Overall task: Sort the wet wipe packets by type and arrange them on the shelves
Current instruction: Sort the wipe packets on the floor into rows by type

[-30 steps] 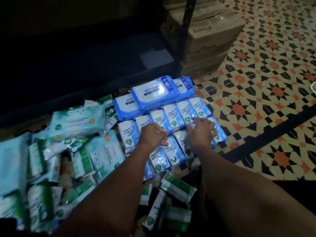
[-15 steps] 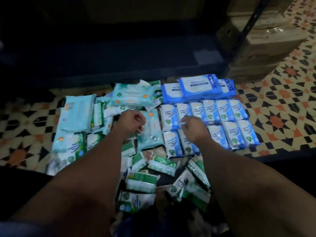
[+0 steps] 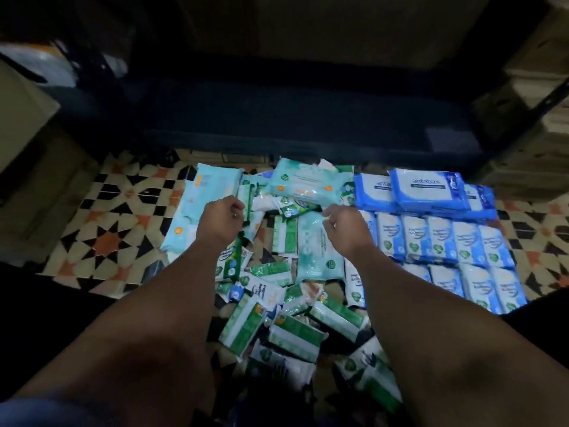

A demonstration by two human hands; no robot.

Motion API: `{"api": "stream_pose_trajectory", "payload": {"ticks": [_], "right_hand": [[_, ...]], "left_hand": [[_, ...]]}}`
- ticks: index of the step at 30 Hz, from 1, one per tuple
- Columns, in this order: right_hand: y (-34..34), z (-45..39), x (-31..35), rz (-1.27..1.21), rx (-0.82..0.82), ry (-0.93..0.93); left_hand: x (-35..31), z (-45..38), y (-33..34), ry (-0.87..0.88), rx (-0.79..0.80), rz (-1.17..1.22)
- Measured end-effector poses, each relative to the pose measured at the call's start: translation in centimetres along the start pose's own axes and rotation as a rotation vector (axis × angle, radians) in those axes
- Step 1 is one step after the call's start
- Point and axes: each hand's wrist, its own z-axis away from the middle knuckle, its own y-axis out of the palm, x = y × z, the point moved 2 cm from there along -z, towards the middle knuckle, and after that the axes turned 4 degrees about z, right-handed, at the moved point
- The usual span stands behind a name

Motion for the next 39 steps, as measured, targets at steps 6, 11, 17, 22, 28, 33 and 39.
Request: {"api": "stream_pose_trajectory", "payload": {"ticks": [6, 11, 17, 22, 28, 33, 39], "right_hand": [[3.0, -1.0, 4.2, 0.040, 0.208, -0.168], [7.2, 1.4, 7.4, 0.101, 0.498, -0.317], [10.0, 3.0, 9.0, 0.187, 0.640, -0.414], [10.0, 2.8, 9.8, 0.182, 0.653, -0.354], [9.6, 2.3, 10.1, 0.064, 0.688, -0.250], [7.2, -0.3, 8.5, -0.123, 0.685, -0.154], [3.4, -4.3, 7.2, -0.218, 0.393, -0.008]], "left_hand": [[1.7, 1.5, -0.3, 0.465, 0.303, -0.403], [5.1, 5.7, -0.4, 0.307, 0.108, -0.426], [8.3, 5.2, -2.5, -0.063, -0.047, -0.192], [8.7, 4.4, -4.0, -0.033, -0.061, -0.051], [8.9, 3.5, -5.5, -0.209, -0.212, 0.267], [9.5, 1.3, -6.5, -0.348, -0.227, 0.412], [7.7, -1.5, -6.3, -0.376, -0.123, 0.296]]}}
